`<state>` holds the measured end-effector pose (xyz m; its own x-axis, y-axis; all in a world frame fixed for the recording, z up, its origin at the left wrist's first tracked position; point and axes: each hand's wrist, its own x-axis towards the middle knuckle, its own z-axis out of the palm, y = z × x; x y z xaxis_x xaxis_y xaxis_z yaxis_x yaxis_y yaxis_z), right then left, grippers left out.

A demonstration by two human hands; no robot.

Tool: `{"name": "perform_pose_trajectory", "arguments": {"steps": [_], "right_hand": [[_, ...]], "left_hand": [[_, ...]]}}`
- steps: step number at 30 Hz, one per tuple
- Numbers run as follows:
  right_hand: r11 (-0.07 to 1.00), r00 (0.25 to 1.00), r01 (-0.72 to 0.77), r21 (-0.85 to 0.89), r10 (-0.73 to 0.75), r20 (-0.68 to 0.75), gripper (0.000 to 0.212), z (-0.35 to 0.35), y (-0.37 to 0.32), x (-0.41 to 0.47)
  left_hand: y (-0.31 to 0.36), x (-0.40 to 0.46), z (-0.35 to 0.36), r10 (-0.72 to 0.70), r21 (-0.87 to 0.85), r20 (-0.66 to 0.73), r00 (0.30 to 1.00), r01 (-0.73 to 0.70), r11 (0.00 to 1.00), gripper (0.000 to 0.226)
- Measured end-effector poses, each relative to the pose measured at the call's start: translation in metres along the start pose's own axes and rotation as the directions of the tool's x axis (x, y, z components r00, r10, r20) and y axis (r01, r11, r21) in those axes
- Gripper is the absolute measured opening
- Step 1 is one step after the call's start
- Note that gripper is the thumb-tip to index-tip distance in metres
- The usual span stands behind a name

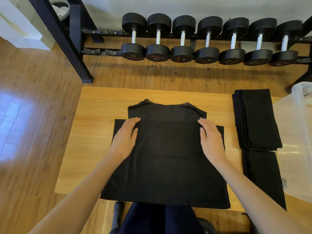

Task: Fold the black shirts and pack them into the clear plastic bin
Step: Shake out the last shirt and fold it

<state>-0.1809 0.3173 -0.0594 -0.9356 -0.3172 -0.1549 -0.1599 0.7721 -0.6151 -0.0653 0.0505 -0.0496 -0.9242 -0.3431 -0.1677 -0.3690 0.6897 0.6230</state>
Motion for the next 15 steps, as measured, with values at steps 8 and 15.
{"name": "perform_pose_trajectory", "arguments": {"steps": [8, 15], "right_hand": [[0.968, 0.990, 0.133, -0.214, -0.138, -0.011, 0.032, 0.018, 0.000, 0.051], [0.980, 0.995, 0.011, -0.200, -0.030, -0.091, 0.032, 0.001, 0.015, 0.081]], "left_hand": [[-0.007, 0.057, 0.022, 0.089, 0.210, 0.123, 0.988, -0.114, 0.971, 0.056], [-0.017, 0.068, 0.016, 0.073, 0.222, 0.131, 0.989, -0.101, 0.970, 0.067]]}}
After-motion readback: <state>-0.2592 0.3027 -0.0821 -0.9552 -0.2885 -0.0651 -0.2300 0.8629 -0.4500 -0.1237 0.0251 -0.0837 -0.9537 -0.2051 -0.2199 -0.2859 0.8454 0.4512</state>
